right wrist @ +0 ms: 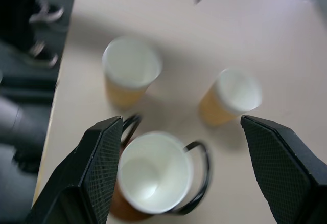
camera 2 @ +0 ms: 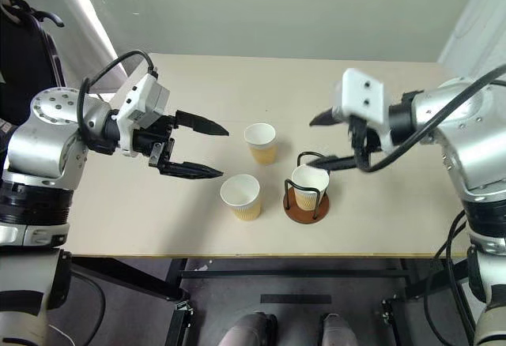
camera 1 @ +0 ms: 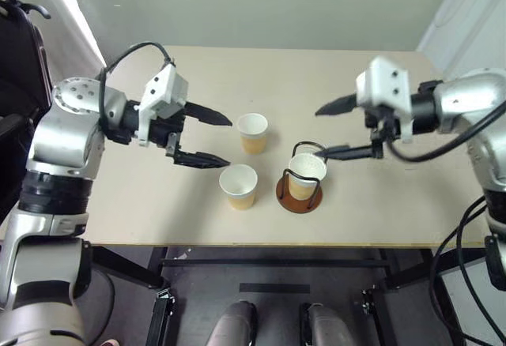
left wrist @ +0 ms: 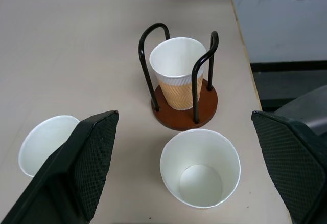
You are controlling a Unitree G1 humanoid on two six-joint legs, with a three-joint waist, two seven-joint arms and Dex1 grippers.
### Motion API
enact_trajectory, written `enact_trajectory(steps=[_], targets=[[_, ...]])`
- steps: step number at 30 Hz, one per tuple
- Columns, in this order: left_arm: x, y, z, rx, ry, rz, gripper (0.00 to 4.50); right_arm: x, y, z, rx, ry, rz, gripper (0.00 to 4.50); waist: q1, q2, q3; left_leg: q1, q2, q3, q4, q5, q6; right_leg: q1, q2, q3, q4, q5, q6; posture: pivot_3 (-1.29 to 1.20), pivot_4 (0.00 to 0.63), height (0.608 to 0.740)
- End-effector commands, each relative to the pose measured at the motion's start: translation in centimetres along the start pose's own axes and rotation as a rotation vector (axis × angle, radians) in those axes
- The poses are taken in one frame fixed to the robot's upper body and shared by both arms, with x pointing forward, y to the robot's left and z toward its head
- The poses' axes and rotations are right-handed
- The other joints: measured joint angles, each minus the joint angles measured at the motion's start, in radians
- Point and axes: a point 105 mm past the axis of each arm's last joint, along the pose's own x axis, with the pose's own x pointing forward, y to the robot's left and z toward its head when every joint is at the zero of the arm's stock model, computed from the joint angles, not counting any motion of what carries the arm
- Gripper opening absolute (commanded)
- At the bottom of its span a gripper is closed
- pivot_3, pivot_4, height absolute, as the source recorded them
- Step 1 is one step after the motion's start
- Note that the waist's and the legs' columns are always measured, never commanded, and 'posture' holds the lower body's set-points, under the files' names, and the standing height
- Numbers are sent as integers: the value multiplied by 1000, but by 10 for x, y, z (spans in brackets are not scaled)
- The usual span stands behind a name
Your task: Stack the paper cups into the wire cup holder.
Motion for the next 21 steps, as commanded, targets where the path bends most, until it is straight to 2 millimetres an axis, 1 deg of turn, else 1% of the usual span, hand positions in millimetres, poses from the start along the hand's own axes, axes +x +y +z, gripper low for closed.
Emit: enact_trajectory(steps=[1, 6, 8, 11, 15, 21], targets=[[-6, -11, 1, 89, 94, -30, 4500, -11, 4, 20, 22, -75, -14, 3710, -1, 0, 0, 0, 0, 0, 0, 0, 0, 0, 0, 0, 0, 0, -1, 0, 150, 740], [-8, -23, -16, 139, 223, -86, 4500, -12, 8, 20, 51, -88, -22, 3710, -1, 0, 0, 0, 0, 0, -1, 0, -1, -1, 0, 0, 2, -1, -1, 0, 150, 740], [-5, -29, -18, 133, 221, -114, 4500, -10, 9, 22, 61, -108, -22, 3710, -1, 0, 0, 1, 0, 0, 0, 0, -1, -1, 0, 0, 2, -1, -1, 0, 150, 740], [1, -35, -15, 114, 194, -146, 4500, -7, 10, 25, 62, -125, -27, 3710, -1, 0, 0, 0, 0, -1, 0, 0, -1, -1, 0, 0, 2, -2, -1, 0, 150, 740], [4, -37, -17, 99, 204, -174, 4500, 0, 14, 24, 58, -127, -19, 3710, -1, 0, 0, 0, 0, 0, 0, 0, -1, -1, 0, 0, 2, -2, -2, 0, 150, 740], [3, -37, -33, 110, 288, -212, 4500, 14, 22, 20, 54, -123, 10, 3710, -3, 0, 0, 0, 0, -1, 0, -1, -2, -2, 0, 0, 3, -2, -2, 0, 150, 740]])
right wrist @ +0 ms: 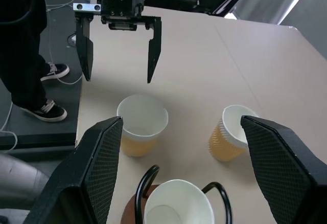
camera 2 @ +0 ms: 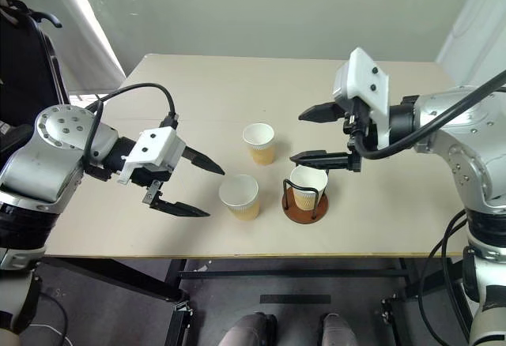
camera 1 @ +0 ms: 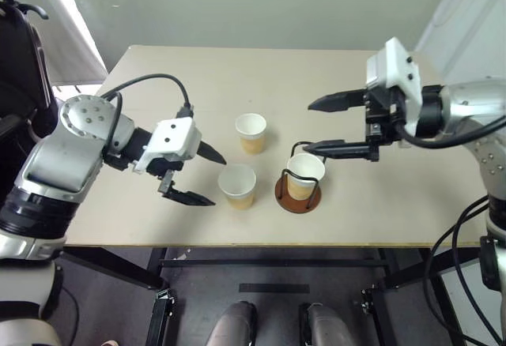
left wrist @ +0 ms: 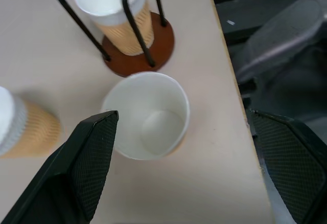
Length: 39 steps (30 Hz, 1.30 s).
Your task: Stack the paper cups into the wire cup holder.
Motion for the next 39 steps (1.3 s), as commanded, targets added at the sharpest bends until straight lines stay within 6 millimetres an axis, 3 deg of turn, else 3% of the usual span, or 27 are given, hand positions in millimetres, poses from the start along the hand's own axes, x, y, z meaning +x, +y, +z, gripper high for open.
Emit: enact_trajectory(steps=[1, 11, 22, 39], targets=[[-7, 0, -3, 56, 56, -26, 4500, 3, 4, 8, -48, -20, 1, 3710, 0, 0, 0, 0, 0, 0, 0, 0, 0, 0, 0, 0, 0, 0, 0, 0, 150, 740], [-3, 10, -14, 63, 106, -33, 4500, -1, 22, -2, -39, 5, 21, 3710, 1, 0, 0, -1, 0, 0, 0, -1, 0, 0, 0, 0, -1, 0, 0, 0, 150, 740], [0, 13, -13, 79, 122, -80, 4500, 1, 39, -12, -13, 15, 24, 3710, 2, 0, 0, -1, 0, 0, 0, -1, -1, 0, 0, 0, 0, 0, 0, 0, 150, 740], [12, 12, -15, 127, 118, -139, 4500, 0, 41, -15, 11, 8, -20, 3710, 3, -1, 0, -2, 0, 0, 0, -1, -1, 0, 0, 0, -1, 0, 1, 0, 150, 740]])
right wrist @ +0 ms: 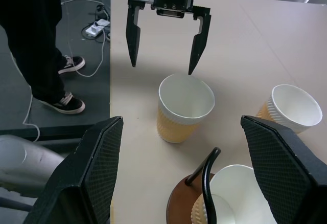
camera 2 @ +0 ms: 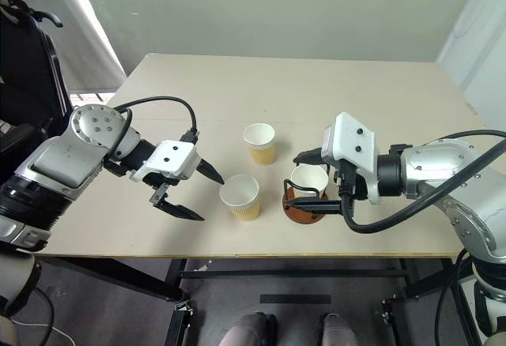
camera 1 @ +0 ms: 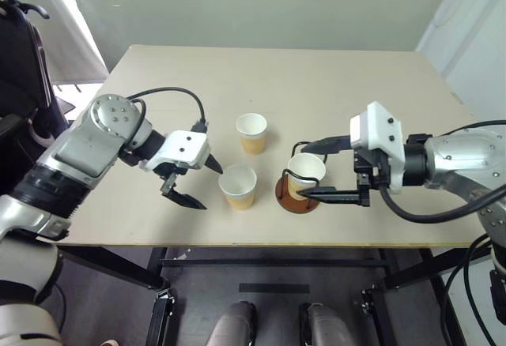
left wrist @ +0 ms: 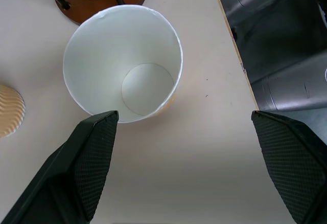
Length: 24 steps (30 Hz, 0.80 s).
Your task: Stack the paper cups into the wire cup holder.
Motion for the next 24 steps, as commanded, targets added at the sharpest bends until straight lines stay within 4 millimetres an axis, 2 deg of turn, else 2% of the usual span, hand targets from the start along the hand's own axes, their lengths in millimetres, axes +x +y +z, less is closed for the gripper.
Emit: enact_trajectory(steps=[1, 6, 13, 24], targets=[[-2, 0, 7, 64, -11, -22, 4500, -6, -1, 8, -34, -22, -35, 3710, 1, 0, 0, 0, 0, 0, 0, 0, 0, 0, 0, 0, 0, 0, 0, 0, 150, 740], [4, 5, 5, 85, -20, -4, 4500, -4, -1, 8, -30, -25, -39, 3710, 1, 0, 0, 0, 0, 0, 0, 0, 0, 0, 0, 0, 0, 0, 0, 0, 150, 740], [11, 0, -5, 100, -11, -11, 4500, -4, 1, 7, -26, -28, -38, 3710, 0, 0, 0, 0, 0, 0, 0, 0, 0, 0, 0, 0, 0, 0, 1, 0, 150, 740], [14, 4, 4, 119, -37, -3, 4500, -5, 0, 7, -21, -25, -36, 3710, 3, 0, 0, 0, 0, 0, 1, 0, 1, 0, 0, 0, 0, 0, 2, 0, 150, 740]])
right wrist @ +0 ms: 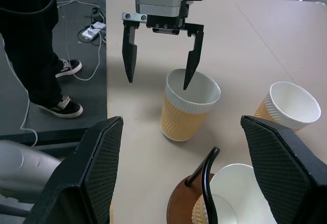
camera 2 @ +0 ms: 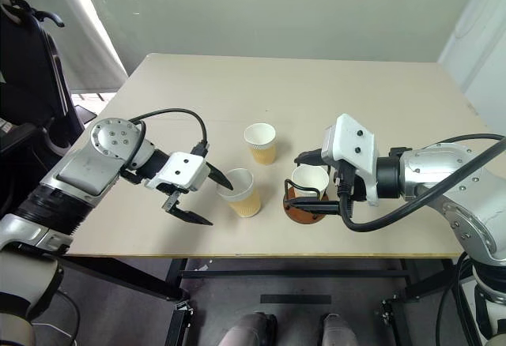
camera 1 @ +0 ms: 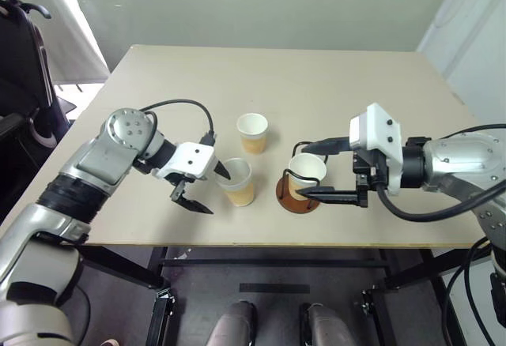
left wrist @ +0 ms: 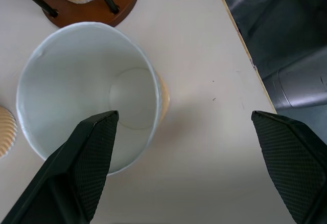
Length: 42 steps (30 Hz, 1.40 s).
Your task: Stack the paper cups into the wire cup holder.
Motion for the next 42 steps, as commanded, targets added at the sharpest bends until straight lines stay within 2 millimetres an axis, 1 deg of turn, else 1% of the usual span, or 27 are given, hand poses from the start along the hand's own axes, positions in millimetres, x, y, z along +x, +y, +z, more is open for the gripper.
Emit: enact_trajectory(steps=[1, 3, 4, 5, 6, 9, 10, 14, 15, 16, 23, 26, 28, 31, 35, 37, 39, 41, 42], targets=[[-7, 5, 13, 48, -21, 8, 4500, -6, -1, 9, -39, -20, -22, 3710, 0, 0, 0, 0, 0, 0, 0, 0, 0, 0, 0, 0, 0, 0, 0, 0, 150, 740], [-7, 8, 15, 61, -30, 18, 4500, -5, -1, 9, -38, -20, -23, 3710, 0, 0, 0, 0, 0, 0, 0, 0, 0, 0, 0, 0, 0, 0, 0, 0, 150, 740], [-6, 9, 16, 64, -36, 24, 4116, -5, -1, 9, -37, -21, -22, 3741, 0, 0, 0, 0, 0, 0, 0, 0, 0, 0, 0, 0, 0, 0, 0, 0, 150, 740], [-6, 10, 17, 67, -42, 31, 3905, -5, -1, 9, -37, -21, -22, 3741, 0, 0, 0, 0, 0, 0, 0, 0, 0, 0, 0, 0, 0, 0, 0, 0, 150, 740], [-6, 11, 18, 70, -47, 35, 3565, -4, -1, 9, -37, -21, -21, 3741, 0, 0, 0, 0, 0, 0, 0, 0, 0, 0, 0, 0, 0, 0, 0, 0, 150, 740], [-5, 11, 20, 87, -55, 37, 2494, -4, -1, 9, -35, -21, -21, 3741, 0, 0, 0, 0, 0, 0, 0, 0, 0, 0, 0, 0, 0, 0, 0, 0, 150, 740], [-5, 10, 19, 87, -54, 36, 2067, -4, -1, 9, -35, -22, -21, 3741, 0, 0, 0, 0, 0, 0, 0, 0, 0, 0, 0, 0, 0, 0, 0, 0, 150, 740], [-5, 2, 17, 90, -52, 11, 610, -3, -1, 9, -33, -23, -19, 3741, -1, 0, 0, 0, 0, 0, 0, 0, 0, 0, 0, 0, 0, 1, 1, 0, 150, 740], [-5, -1, 16, 85, -52, 1, 176, -3, -1, 9, -31, -23, -18, 3741, -1, 0, 0, 0, 0, 0, 0, 0, 0, 0, 0, 0, 0, 1, 1, 0, 150, 740], [-5, -3, 16, 81, -56, -7, 38, -3, -1, 9, -31, -23, -18, 3741, -1, 0, 0, 0, 0, 0, 0, 0, 0, 0, 0, 0, 0, 1, 1, 0, 150, 740], [-7, -6, 16, 68, -60, -20, 38, -3, -1, 8, -29, -23, -17, 3741, 1, 0, 0, 0, 0, 0, 0, 0, 0, 0, 0, 0, 0, 0, 1, 0, 150, 740], [-7, -6, 16, 64, -60, -19, 38, -3, -1, 8, -29, -22, -18, 3741, 1, 0, 0, 0, 0, 0, 0, 0, 0, 0, 0, 0, 0, 0, 1, 0, 150, 740], [-10, -2, 16, 66, -61, -4, 38, -3, -2, 8, -30, -22, -19, 3741, 1, 0, 0, 0, 0, 0, 0, 0, 0, 0, 0, 0, 0, 0, 1, 0, 150, 740], [-17, 12, 20, 78, -62, 47, 38, -4, -3, 8, -32, -21, -19, 3741, 2, 0, 0, 0, 0, 0, 0, 0, 0, 0, 0, 0, 0, 0, 1, 0, 150, 740], [-34, 38, 30, 95, -75, 137, 38, -7, -7, 7, -31, -7, -22, 3741, 7, 0, 0, -1, 0, 0, 1, 0, 0, 1, 0, 0, 0, 1, 1, 0, 150, 740], [-39, 47, 35, 102, -81, 167, 38, -9, -8, 5, -29, 6, -26, 3741, 6, -1, 0, -1, 0, 0, 2, 0, 1, 0, 0, 0, 0, 1, 1, 0, 150, 740], [-46, 58, 42, 124, -93, 208, 38, -13, -13, 1, -26, 24, -36, 3741, 6, -1, 0, -1, 0, 0, 2, -1, 1, 0, 0, 0, -1, 1, 1, 0, 150, 740], [-55, 73, 58, 146, -136, 267, 38, -19, -20, -5, -17, 52, -60, 3741, 7, -1, 0, -2, 0, 0, 1, -1, 1, 0, 0, 0, -2, 1, 2, 0, 150, 740], [-59, 78, 66, 156, -158, 282, 38, -21, -23, -7, -13, 65, -71, 3741, 9, -1, 0, -3, 0, 0, 2, -1, 1, -1, 0, 0, -2, 3, 6, 0, 150, 740]])
